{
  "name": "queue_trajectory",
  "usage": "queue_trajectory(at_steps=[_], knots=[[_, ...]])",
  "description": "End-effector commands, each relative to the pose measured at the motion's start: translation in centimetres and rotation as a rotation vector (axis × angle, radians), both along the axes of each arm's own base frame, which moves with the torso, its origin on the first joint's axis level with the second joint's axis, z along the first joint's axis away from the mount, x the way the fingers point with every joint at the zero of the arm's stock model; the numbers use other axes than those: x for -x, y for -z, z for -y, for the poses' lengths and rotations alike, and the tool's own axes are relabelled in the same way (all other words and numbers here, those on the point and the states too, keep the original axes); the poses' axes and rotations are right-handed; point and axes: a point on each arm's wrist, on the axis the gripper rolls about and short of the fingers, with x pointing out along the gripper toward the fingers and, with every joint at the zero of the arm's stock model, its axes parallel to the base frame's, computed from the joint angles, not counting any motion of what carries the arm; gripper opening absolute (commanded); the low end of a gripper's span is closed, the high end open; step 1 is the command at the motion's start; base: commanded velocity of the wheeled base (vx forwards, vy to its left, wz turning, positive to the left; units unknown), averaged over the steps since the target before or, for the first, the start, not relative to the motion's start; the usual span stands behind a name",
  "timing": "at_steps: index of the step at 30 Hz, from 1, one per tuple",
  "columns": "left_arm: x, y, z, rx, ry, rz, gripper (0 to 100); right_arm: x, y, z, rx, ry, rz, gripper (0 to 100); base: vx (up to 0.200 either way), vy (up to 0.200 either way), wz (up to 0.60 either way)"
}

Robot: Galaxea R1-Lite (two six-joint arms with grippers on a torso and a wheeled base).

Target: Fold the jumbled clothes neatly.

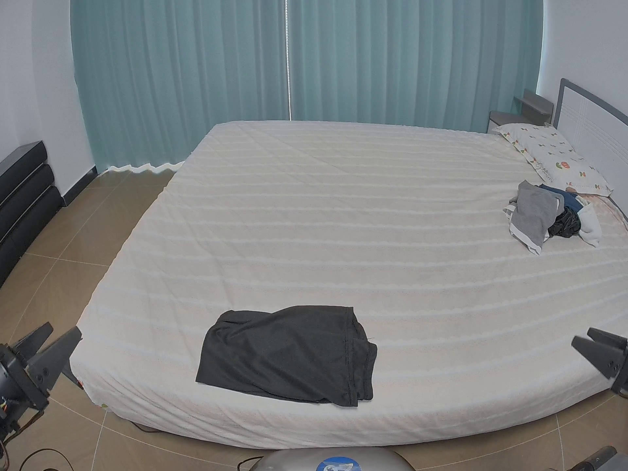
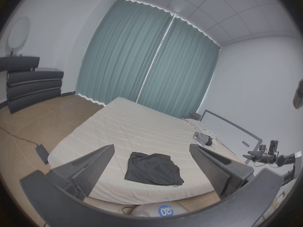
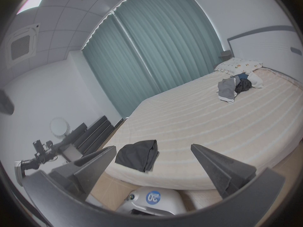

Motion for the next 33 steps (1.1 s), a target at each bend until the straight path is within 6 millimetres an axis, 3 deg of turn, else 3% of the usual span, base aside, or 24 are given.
queue_trajectory(at_steps=[1,7,8,14,17,21,24,33], knots=[[8.4,3.4,-0.3,-0.19,0.065,0.245,100,12.6,3.6,-0.5,0.209,-0.13,0.293,100,0.0,0.0,0.0],[8.2,5.1,-0.2,-0.214,0.043,0.218,100,11.9,4.8,-0.3,0.3,-0.011,0.249,100,0.0,0.0,0.0],[8.3,6.6,-0.1,-0.233,0.018,0.228,100,11.3,5.7,-0.1,0.351,0.064,0.226,100,0.0,0.0,0.0],[7.4,9.1,-0.2,-0.368,-0.025,0.231,100,8.9,8.0,0.0,0.457,0.112,0.343,100,0.0,0.0,0.0],[7.3,9.0,-0.2,-0.362,-0.055,0.252,100,8.3,8.3,0.1,0.517,0.161,0.467,100,0.0,0.0,0.0],[7.3,9.0,-0.3,-0.339,-0.065,0.242,100,8.3,8.5,0.1,0.515,0.175,0.43,100,0.0,0.0,0.0],[7.3,9.0,-0.4,-0.26,-0.126,0.214,100,8.2,8.5,0.4,0.479,0.299,0.392,100,0.0,0.0,0.0],[7.3,9.0,-0.6,-0.19,-0.208,0.186,100,8.3,9.1,0.5,0.374,0.324,0.294,100,0.0,0.0,0.0]])
